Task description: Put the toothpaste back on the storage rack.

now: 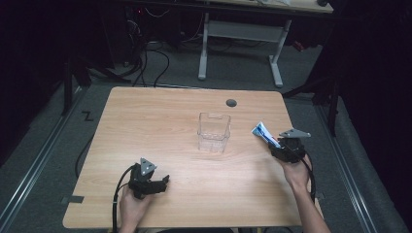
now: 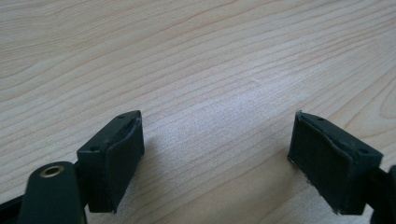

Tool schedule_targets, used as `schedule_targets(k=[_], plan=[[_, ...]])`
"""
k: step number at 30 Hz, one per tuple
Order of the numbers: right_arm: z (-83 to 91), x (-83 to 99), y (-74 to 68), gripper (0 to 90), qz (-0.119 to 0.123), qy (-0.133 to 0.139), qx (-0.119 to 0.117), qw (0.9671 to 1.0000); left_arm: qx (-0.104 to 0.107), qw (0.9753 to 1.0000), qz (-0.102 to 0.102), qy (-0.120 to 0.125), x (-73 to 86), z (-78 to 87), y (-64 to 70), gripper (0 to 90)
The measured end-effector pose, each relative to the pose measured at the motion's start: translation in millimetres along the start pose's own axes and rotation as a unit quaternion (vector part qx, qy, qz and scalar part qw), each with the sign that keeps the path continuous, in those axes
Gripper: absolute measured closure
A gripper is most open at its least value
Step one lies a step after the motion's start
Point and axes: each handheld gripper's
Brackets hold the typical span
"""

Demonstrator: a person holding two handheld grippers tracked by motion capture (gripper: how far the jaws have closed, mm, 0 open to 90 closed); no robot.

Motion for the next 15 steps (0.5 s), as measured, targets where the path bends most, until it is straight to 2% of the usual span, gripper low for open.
schedule_targets(k=[5, 11, 15], plan=[[-5.7, -6.7, 2.5, 53.9, 0.004, -0.005, 0.004, 1.0, 0.0, 1.0, 0.0, 0.0, 0.0, 0.0, 0.0, 18.2], [-18.0, -15.6, 1.8, 52.2, 0.013, -0.023, 0.008, 0.9996, 0.0, 1.0, 0.0, 0.0, 0.0, 0.0, 0.0, 18.2], [-26.5, -18.6, 4.3, 50.7, 0.011, -0.038, 0.014, 0.9991, 0.0, 1.0, 0.0, 0.0, 0.0, 0.0, 0.0, 18.2]])
Point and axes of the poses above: each handheld gripper's, and its own axes: z roughly backward along the jaws, x roughly out of its underside, y roughly to its right, and after that the axes turned 7 degrees about -z, right-handed
